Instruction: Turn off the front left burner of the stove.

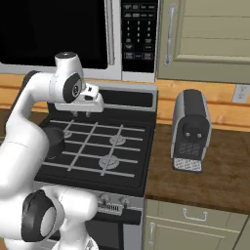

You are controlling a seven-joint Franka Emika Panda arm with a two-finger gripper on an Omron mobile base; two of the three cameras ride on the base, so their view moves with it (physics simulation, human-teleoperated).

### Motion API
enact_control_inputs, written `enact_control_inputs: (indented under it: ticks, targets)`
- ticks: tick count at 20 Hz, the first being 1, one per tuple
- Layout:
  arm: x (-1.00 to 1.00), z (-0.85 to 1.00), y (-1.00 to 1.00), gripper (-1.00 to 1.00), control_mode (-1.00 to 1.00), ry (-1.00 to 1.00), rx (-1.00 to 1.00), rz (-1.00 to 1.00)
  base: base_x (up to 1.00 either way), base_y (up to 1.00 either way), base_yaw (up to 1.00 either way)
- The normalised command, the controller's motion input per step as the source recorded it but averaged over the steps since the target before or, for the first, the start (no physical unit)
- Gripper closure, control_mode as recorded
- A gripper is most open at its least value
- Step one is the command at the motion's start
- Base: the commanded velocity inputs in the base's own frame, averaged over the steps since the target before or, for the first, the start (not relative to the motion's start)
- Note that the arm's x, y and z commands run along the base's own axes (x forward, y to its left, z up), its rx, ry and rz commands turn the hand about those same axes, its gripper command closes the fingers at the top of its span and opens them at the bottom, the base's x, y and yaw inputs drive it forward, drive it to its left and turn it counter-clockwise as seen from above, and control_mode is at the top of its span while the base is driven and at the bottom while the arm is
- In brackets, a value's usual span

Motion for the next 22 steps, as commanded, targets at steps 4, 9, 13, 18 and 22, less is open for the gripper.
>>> enact_control_inputs:
  ticks: [4, 9, 13, 18, 22]
  targets:
    - [-0.2, -0.04, 0.36, -1.0, -1.0, 0.0, -0.07, 0.04, 0.0, 0.0, 0.0]
    - [-0.59, -0.12, 0.75, -1.0, -1.0, -0.01, -0.2, 0.08, 0.0, 0.0, 0.0]
    - [-0.74, -0.03, 0.72, -1.0, -1.0, -0.08, -0.21, 0.08, 0.0, 0.0, 0.0]
    - [-0.85, -0.05, 0.92, -1.0, -1.0, -0.13, -0.33, 0.14, 0.0, 0.0, 0.0]
    - [-0.96, -0.17, 1.0, -1.0, -1.0, -0.13, -0.47, 0.23, 0.0, 0.0, 0.0]
